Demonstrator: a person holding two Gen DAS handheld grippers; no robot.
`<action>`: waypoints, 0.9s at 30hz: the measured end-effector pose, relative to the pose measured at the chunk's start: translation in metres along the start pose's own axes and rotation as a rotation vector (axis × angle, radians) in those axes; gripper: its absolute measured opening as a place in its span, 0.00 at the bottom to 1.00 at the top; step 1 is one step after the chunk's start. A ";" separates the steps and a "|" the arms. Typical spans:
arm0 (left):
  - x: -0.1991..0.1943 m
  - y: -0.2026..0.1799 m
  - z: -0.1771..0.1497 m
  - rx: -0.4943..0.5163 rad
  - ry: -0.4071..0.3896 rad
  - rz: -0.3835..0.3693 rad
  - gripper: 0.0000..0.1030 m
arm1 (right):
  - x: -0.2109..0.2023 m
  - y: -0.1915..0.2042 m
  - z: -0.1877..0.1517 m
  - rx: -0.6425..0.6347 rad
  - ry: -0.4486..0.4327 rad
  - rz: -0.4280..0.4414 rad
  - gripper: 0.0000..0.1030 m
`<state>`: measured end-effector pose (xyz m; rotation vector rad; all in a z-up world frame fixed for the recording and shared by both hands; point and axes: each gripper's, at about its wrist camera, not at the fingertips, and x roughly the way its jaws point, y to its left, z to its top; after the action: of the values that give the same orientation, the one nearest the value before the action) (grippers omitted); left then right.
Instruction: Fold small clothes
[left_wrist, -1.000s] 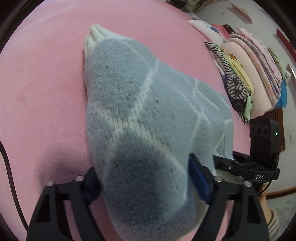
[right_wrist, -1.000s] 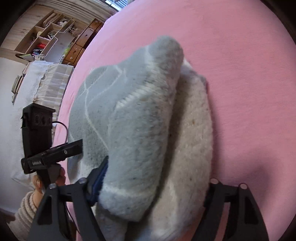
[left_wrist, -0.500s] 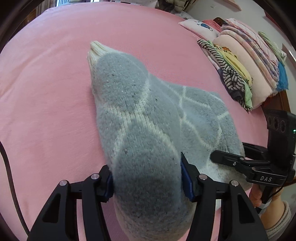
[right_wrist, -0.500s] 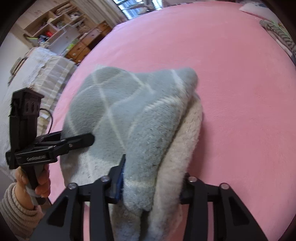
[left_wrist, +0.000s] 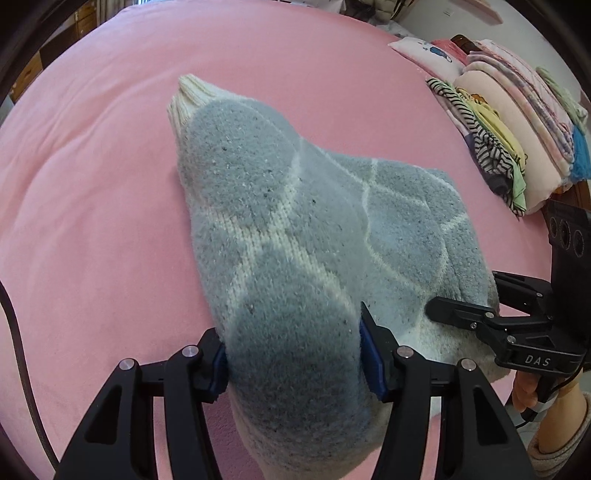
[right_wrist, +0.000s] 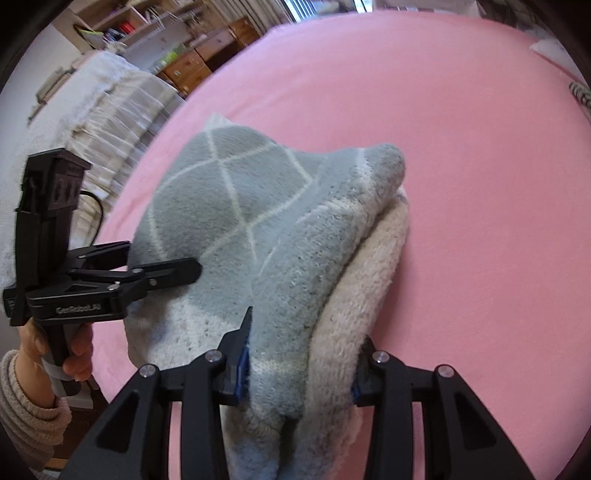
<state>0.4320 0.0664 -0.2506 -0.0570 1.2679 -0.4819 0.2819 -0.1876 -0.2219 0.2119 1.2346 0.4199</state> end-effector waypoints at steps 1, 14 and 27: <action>0.004 -0.002 0.001 -0.001 -0.003 -0.004 0.55 | 0.004 0.000 0.000 0.003 0.009 -0.005 0.44; 0.011 0.012 -0.004 -0.026 0.005 -0.041 0.57 | 0.048 -0.045 0.007 0.147 0.086 0.097 1.00; -0.018 0.016 -0.003 0.012 -0.064 -0.012 0.56 | 0.026 0.010 0.020 0.059 0.022 0.175 0.53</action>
<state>0.4309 0.0885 -0.2400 -0.0695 1.2022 -0.4949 0.3054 -0.1663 -0.2346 0.3684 1.2558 0.5382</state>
